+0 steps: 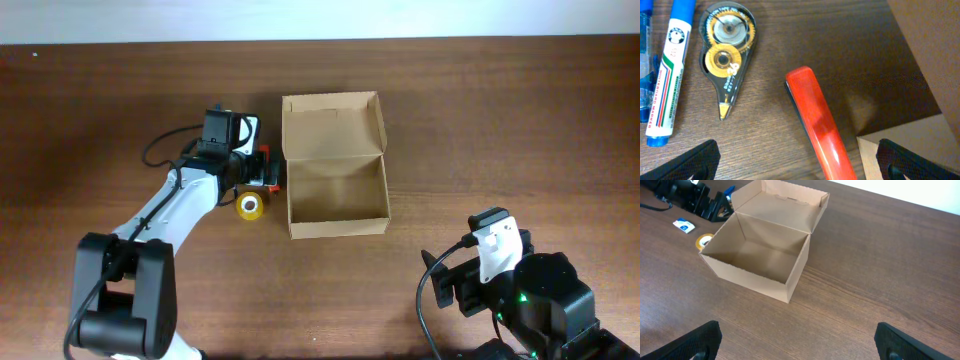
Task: Pack container
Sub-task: 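Lower the left gripper and grasp the red stapler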
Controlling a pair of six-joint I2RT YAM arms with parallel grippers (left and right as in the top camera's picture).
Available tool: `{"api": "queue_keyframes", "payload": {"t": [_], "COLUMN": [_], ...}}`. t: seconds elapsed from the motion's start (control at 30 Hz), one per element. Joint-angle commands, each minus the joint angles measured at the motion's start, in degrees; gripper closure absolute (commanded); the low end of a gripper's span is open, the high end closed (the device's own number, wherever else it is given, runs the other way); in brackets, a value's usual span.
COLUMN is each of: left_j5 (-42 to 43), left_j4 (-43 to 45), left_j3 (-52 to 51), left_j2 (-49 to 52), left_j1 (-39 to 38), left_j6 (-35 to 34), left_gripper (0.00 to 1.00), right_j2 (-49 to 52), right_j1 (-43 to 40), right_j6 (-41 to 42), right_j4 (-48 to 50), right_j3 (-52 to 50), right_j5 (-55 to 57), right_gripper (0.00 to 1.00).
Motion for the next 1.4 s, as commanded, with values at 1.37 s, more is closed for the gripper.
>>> {"api": "queue_keyframes", "payload": {"t": [1.37], "left_j5": [-16.9], "left_j4": [-0.7], "left_j3": [0.9], "left_j2": [5.7], "left_j1": [-4.9], "left_j6": [-9.0], "left_gripper": [0.10], "right_j2": [-0.4], "right_j1": [0.5], "right_j6": [0.2], "right_j4": [0.2], "right_j3": [0.1], "right_j5": [0.3], "right_gripper": [0.01]}}
